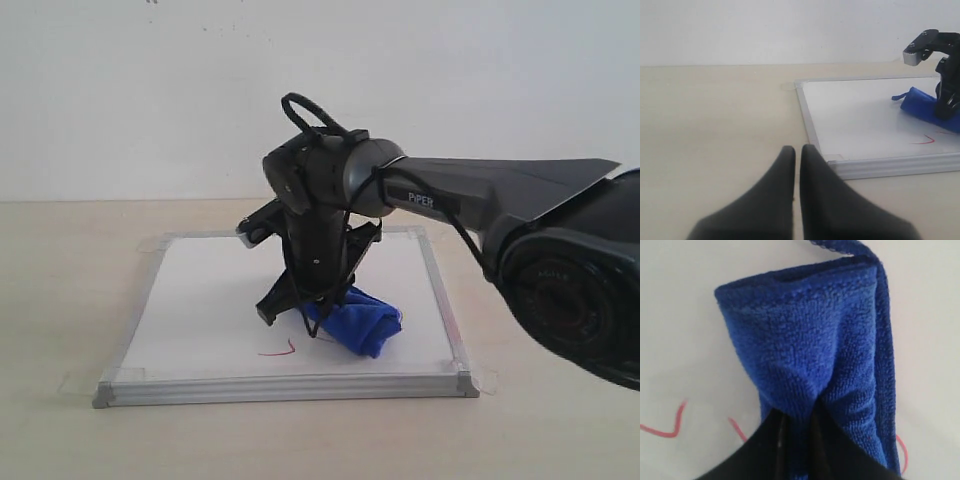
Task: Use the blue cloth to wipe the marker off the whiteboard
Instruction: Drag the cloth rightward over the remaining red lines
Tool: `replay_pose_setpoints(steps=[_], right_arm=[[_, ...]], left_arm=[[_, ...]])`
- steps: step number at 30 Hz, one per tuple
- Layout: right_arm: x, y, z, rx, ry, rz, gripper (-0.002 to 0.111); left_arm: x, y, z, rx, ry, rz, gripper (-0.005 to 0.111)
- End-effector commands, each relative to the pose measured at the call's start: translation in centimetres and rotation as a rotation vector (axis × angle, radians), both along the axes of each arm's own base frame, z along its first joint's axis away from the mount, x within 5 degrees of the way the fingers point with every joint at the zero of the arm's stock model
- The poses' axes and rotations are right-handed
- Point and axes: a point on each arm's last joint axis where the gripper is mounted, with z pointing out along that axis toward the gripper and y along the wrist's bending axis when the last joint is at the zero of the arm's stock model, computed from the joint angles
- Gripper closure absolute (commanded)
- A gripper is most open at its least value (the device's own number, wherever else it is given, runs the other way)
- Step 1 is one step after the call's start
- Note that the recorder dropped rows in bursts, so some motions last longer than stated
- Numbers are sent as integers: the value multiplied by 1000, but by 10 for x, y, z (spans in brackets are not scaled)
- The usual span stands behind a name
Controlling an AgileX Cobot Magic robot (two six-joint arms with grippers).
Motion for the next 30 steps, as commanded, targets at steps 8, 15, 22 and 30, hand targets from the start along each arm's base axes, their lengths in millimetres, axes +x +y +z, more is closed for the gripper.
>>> replay_pose_setpoints(steps=[8,15,22,30], right_arm=[[-47,35,-25,-70,170,179,108],[-106,90,-25,-117,177,544,108],[-131,109,-25,-139,171,663,108],[-92,82,-21,-279,43,566,108]], left_arm=[[0,0,-1,-7,2,3,103],[0,0,-1,-7,2,3,103],[0,0,-1,-7,2,3,103],[0,0,-1,-7,2,3,103]])
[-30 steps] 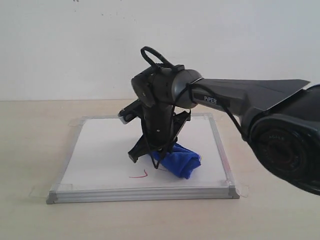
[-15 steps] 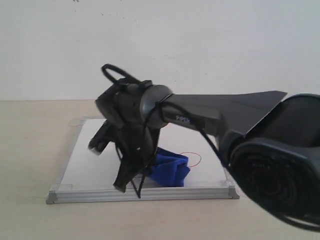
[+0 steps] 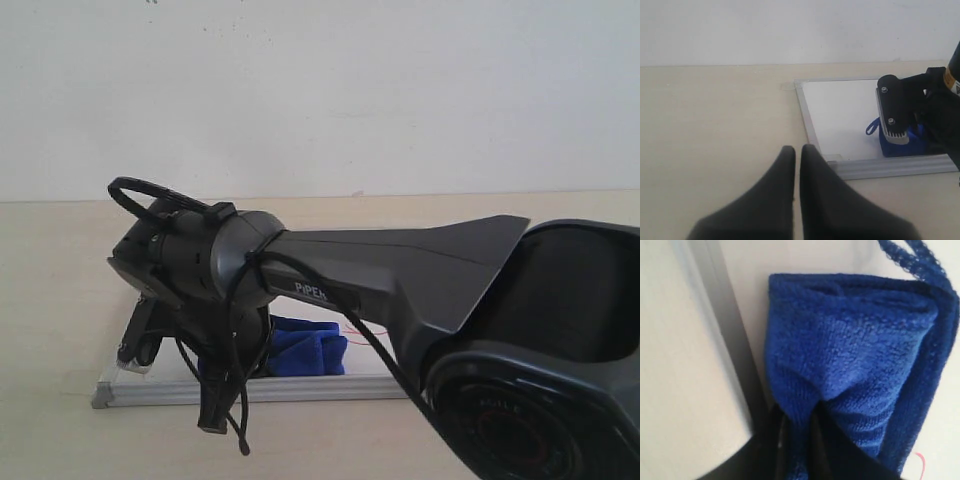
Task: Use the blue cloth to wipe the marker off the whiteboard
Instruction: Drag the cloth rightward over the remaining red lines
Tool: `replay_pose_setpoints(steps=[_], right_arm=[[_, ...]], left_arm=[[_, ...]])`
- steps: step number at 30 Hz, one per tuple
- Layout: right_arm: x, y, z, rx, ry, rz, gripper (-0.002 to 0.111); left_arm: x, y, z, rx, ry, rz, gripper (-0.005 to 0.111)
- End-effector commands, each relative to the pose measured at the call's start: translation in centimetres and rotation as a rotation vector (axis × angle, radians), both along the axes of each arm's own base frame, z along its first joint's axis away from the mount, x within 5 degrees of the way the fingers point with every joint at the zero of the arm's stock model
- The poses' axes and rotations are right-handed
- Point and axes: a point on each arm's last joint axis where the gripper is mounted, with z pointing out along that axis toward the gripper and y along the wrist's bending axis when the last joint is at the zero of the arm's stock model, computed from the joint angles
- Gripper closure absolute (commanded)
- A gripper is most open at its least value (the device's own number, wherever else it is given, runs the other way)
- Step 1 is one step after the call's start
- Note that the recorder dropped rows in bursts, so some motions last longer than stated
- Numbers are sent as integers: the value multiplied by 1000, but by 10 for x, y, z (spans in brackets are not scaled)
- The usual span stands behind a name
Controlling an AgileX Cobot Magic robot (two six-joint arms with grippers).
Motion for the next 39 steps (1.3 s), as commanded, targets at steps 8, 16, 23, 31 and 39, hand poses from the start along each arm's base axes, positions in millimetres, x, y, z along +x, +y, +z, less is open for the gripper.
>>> replay_pose_setpoints(steps=[8,16,23,31,39], right_arm=[[57,-59,-21,21,54,-307,108],[81,-99,-3,58,50,-448,108],[94,-151,8,32,58,-557,108],[91,-152,5,125,141,-701,108],[42,-80,4,288,370,-482,108]], left_arm=[[0,0,-1,-7,2,3,103],[0,0,-1,-7,2,3,103],[0,0,-1,-7,2,3,103],[0,0,-1,-7,2,3,103],[0,0,-1,-7,2,3,103]])
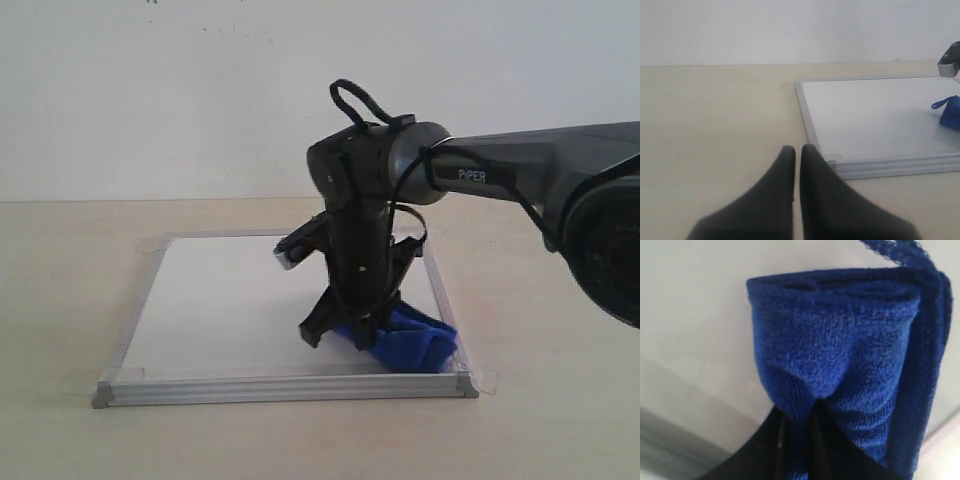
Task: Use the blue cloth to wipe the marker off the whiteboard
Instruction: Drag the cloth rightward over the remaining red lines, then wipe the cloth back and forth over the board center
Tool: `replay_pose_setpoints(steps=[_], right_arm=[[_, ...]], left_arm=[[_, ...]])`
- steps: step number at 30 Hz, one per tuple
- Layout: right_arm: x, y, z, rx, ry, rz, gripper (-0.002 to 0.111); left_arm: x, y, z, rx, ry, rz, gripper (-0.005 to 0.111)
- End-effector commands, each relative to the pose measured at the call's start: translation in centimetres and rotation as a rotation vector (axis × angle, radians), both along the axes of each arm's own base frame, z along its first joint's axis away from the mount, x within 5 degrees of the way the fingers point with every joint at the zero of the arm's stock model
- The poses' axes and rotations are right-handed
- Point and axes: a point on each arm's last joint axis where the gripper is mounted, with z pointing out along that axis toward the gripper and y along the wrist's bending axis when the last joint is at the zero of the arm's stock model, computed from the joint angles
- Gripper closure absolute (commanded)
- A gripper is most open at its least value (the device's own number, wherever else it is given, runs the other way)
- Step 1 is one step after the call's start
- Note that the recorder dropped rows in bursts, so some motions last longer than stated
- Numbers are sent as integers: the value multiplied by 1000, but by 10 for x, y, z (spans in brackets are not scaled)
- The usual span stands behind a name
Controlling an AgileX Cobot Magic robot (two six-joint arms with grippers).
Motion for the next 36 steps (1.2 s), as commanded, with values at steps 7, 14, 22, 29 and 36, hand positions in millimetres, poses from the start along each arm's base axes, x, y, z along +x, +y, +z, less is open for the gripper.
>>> replay_pose_setpoints(steps=[7,14,22,29,36], right_arm=[[-33,38,-5,49,89,214,108],[18,-28,3,-226,-196,-163,108],[-5,1,-4,22,64,110,108],[-13,11,-4,39,81,207,108],[27,-39,8,-284,-300,-252,108]], left_arm=[[0,0,-1,-7,2,3,103],[0,0,-1,-7,2,3,103],[0,0,-1,-7,2,3,103],[0,0,-1,-7,2,3,103],[0,0,-1,-7,2,3,103]])
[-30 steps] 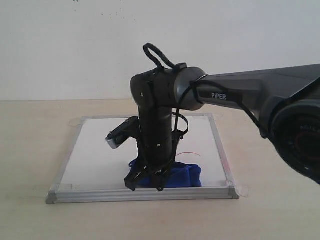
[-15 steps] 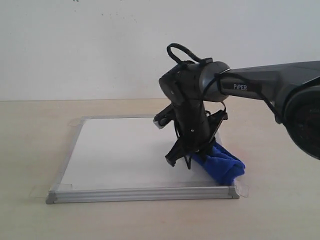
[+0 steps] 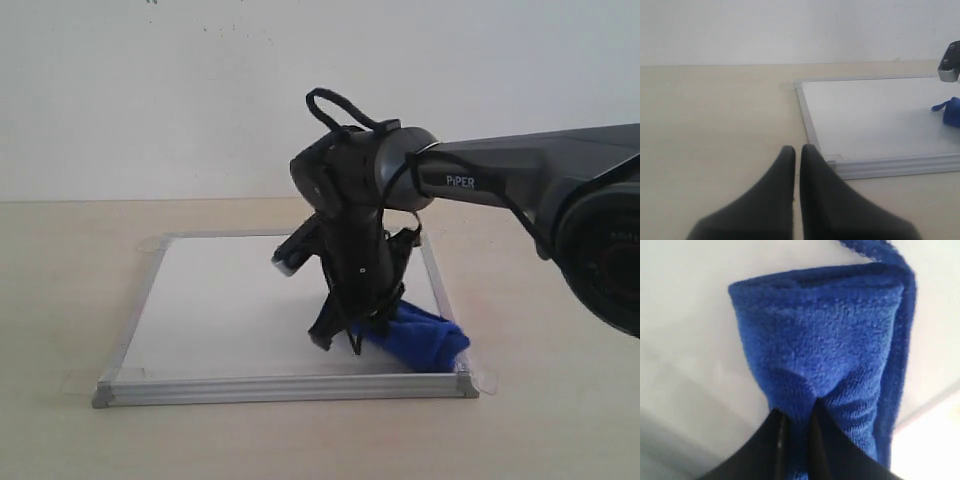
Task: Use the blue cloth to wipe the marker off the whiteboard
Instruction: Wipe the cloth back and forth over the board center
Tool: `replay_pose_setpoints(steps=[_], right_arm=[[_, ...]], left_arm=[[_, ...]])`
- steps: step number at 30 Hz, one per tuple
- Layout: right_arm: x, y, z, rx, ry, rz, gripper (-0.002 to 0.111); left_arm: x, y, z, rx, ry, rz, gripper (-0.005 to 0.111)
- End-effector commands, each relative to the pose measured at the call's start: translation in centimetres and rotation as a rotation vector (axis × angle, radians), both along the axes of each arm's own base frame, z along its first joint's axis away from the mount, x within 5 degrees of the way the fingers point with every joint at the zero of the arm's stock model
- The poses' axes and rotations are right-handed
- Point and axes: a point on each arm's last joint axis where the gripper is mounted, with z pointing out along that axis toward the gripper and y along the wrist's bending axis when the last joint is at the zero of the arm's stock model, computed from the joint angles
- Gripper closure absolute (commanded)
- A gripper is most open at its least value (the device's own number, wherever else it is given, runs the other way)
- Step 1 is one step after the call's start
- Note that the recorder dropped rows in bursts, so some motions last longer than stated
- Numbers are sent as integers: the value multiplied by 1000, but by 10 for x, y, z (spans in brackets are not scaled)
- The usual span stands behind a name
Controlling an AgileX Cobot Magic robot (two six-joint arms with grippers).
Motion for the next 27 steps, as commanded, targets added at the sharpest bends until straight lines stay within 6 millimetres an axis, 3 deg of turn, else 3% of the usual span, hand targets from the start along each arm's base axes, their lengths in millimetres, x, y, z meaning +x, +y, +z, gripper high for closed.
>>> replay_pose_setpoints(steps=[1,4,6,9,10,14,16,21,22,23,27], right_arm=[[24,-32,4,-119,-220,-277,108],[15,-18,-2,12,-43,-115,108],[7,-4,-5,143,86,81,108],[2,5,-5,232,149,248,108],[5,5,-5,228,111,212,108],[29,-10,0,151,-212,-258,108],[29,-7,0,185,-206,-254,108],[7,21,-3,404,81,272,108],[7,20,-3,392,84,304,108],[10,16,-3,351,48,254,108],[32,-10,1,154,-246,-228,108]], left_arm=[[0,0,-1,-7,2,3,103],[0,0,-1,-7,2,3,103],[0,0,-1,-7,2,3,103],[0,0,-1,-7,2,3,103],[0,0,-1,-7,2,3,103],[0,0,-1,-7,2,3,103],[0,0,-1,-7,2,3,103],[0,0,-1,-7,2,3,103],[0,0,-1,-7,2,3,103],[0,0,-1,-7,2,3,103],[0,0,-1,-7,2,3,103]])
